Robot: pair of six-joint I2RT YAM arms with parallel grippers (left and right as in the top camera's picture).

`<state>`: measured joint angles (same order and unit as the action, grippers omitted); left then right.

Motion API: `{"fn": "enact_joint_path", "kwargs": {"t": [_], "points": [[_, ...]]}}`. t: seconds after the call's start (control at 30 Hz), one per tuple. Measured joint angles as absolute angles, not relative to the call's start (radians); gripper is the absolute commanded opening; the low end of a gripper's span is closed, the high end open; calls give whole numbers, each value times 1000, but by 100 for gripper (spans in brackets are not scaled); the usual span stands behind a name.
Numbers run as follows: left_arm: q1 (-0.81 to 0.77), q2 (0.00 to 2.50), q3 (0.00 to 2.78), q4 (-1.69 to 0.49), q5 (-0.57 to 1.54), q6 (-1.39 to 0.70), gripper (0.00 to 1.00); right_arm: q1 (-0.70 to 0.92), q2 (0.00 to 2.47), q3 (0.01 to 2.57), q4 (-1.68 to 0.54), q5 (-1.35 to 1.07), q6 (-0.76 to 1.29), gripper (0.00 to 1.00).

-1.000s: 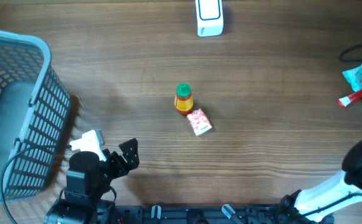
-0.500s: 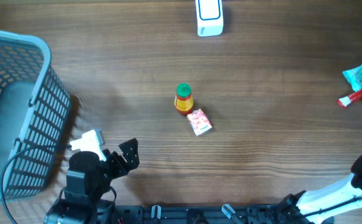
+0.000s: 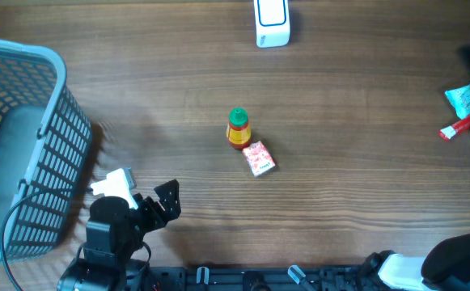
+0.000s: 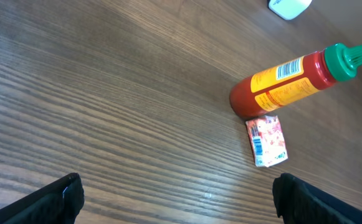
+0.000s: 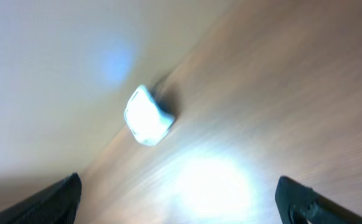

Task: Scan the item barcode
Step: 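Drop the gloves bag at the right table edge, then reach the right gripper to the small red box and grasp it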

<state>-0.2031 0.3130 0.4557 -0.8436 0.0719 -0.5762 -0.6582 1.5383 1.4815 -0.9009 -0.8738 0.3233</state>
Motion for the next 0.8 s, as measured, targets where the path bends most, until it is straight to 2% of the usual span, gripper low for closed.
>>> {"fn": "enact_joint_path", "kwargs": {"t": [0.1, 0.2, 0.33, 0.47, 0.57, 0.63, 0.7, 0.8], "points": [[-203, 313, 456, -846, 72, -576, 100, -563, 1541, 1480, -1102, -930, 300, 100], [-203, 313, 456, -846, 72, -577, 100, -455, 1541, 1480, -1287, -937, 170, 99], [-203, 313, 456, -846, 72, -577, 100, -299, 1541, 1475, -1388, -878, 91, 99], [-203, 313, 456, -846, 72, -576, 100, -122, 1539, 1373, -1259, -829, 162, 98], [-203, 313, 456, -846, 72, -576, 100, 43, 1542, 1208, -1092, -717, 363, 97], [-203, 313, 456, -846, 72, -577, 100, 130, 1548, 1088, -982, -663, 516, 90], [-203, 313, 456, -846, 72, -577, 100, 204, 1546, 948, -776, -635, 677, 82], [-203, 313, 456, -845, 72, -577, 100, 296, 1547, 799, -552, -618, 868, 76]]}}
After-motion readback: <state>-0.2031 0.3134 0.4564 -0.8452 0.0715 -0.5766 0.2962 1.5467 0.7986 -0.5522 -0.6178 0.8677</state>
